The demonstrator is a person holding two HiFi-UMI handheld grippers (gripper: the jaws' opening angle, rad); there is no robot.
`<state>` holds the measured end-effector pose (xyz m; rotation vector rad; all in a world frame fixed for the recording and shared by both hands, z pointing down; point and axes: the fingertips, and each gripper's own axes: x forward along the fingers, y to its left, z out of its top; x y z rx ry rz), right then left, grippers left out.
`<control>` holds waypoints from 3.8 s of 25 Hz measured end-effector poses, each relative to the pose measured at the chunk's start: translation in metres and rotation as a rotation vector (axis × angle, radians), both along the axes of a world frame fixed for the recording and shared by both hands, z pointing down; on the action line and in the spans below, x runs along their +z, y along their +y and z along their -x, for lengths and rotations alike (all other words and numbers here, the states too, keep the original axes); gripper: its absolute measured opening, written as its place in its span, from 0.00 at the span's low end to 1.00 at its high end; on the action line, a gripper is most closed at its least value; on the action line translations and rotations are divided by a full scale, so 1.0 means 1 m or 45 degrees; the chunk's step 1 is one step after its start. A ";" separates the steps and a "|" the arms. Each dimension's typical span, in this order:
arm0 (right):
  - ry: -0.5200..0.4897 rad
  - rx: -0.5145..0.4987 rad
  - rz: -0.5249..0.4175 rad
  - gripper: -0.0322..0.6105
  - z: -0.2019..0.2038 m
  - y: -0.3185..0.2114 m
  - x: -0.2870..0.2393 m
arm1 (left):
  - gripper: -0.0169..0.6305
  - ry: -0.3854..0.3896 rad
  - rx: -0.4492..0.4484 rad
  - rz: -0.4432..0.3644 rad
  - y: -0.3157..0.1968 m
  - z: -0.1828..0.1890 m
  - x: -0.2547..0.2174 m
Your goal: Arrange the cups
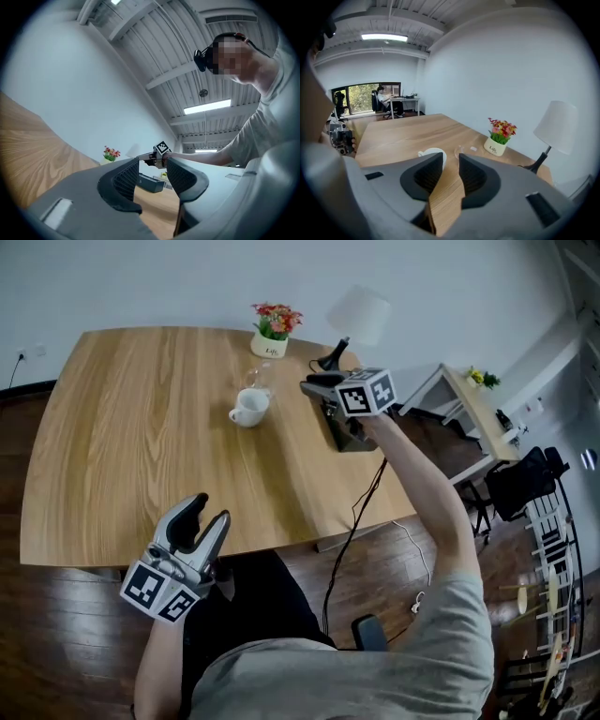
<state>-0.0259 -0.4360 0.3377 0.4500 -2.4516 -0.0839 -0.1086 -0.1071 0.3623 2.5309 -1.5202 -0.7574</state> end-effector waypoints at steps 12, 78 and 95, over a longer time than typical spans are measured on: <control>0.021 0.057 0.054 0.32 0.004 -0.046 0.024 | 0.21 -0.008 0.357 -0.013 -0.087 -0.058 0.013; 0.125 0.891 0.500 0.10 -0.228 -0.242 0.041 | 0.11 -0.463 0.328 0.442 -0.122 -0.107 0.088; 0.093 0.813 0.098 0.15 -0.222 -0.247 -0.009 | 0.11 -0.478 0.324 0.445 -0.122 -0.109 0.089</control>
